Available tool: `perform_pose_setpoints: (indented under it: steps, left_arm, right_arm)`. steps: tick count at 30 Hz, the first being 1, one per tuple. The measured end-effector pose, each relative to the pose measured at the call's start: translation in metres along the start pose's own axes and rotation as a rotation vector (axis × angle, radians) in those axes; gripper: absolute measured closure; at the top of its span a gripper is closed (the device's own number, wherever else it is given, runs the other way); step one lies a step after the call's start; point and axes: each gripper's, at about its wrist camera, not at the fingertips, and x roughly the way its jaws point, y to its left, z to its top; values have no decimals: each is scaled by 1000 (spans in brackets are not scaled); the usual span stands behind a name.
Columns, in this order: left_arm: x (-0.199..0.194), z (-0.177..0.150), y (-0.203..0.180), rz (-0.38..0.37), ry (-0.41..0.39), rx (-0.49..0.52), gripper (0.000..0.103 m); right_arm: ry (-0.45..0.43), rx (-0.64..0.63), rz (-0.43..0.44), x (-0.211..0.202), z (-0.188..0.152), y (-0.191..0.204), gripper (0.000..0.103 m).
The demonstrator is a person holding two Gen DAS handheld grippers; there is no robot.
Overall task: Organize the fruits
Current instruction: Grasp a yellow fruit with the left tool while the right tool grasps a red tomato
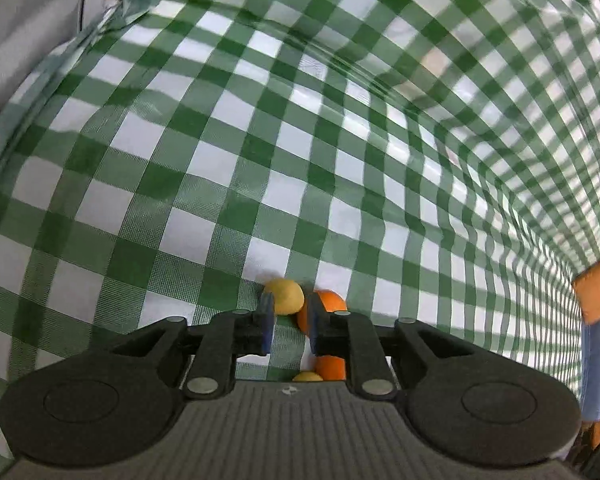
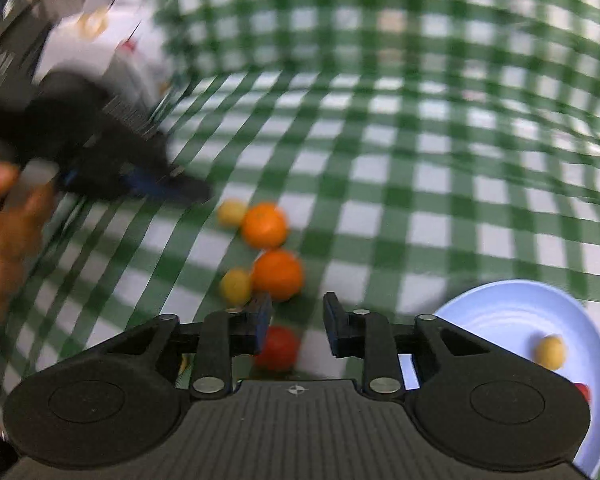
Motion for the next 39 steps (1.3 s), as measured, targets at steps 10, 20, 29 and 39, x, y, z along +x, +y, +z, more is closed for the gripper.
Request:
perform_pose_setpoints:
  steps: [10,20,29,39]
  left_arm:
    - [26,0,8,12,18,-84,70]
    - [22,3,-1,53,-14,-37,73]
    - [24,-2,6,109,33,28,73]
    - [3,-7,-9,103,-15,111,74]
  right_arm:
    - [102,-74,-41,25,-17,16,57]
    - [55,-56,-54,20,-14,13,71]
    - [92,-13,-73,30,-15,5,71]
    - [18,26,-78,9,-7,-4,71]
